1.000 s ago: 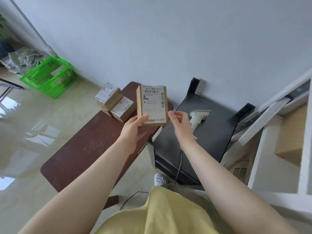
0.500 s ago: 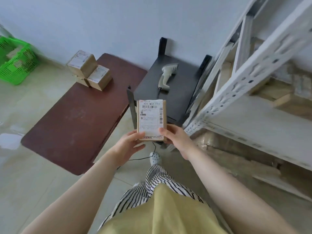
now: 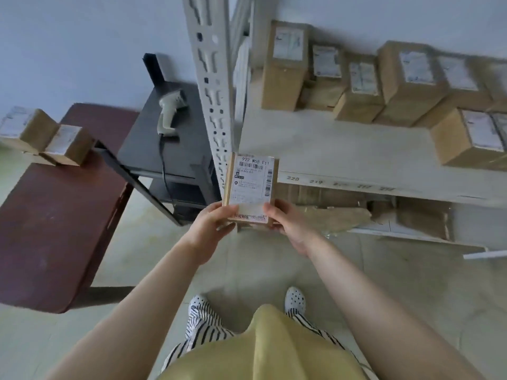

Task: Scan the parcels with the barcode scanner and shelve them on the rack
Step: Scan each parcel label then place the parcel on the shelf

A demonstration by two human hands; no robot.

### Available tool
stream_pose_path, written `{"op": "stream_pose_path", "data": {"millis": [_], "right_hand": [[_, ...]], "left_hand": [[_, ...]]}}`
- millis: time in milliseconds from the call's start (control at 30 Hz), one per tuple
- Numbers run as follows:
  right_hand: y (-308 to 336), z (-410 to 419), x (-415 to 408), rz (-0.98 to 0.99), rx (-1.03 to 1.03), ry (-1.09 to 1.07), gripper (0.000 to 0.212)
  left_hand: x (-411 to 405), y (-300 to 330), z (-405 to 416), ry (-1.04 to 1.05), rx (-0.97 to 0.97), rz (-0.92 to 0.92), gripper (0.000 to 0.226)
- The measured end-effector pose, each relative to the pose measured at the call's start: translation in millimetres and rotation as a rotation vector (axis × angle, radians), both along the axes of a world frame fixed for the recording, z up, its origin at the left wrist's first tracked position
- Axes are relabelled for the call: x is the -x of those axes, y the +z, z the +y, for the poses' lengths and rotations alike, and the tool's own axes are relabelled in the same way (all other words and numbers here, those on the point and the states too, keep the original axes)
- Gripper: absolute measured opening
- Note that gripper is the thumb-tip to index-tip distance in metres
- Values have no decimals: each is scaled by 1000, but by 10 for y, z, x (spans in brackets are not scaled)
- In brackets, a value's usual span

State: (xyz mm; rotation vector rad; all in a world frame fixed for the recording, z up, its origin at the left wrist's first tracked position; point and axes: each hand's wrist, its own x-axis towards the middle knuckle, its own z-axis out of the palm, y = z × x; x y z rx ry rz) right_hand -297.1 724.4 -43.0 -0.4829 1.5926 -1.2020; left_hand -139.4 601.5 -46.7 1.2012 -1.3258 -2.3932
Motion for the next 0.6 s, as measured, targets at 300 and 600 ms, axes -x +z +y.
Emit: {"op": "stream_pose_path", "data": {"millis": [300,600], "right_hand": [[244,1305,1628,60,31,-239,29],[205,1721,2248,-24,-60,-431,34]], "left_hand": [[1862,231,1249,-8,-26,46,85],[2665,260,1611,-118,-5,-103,20]]}}
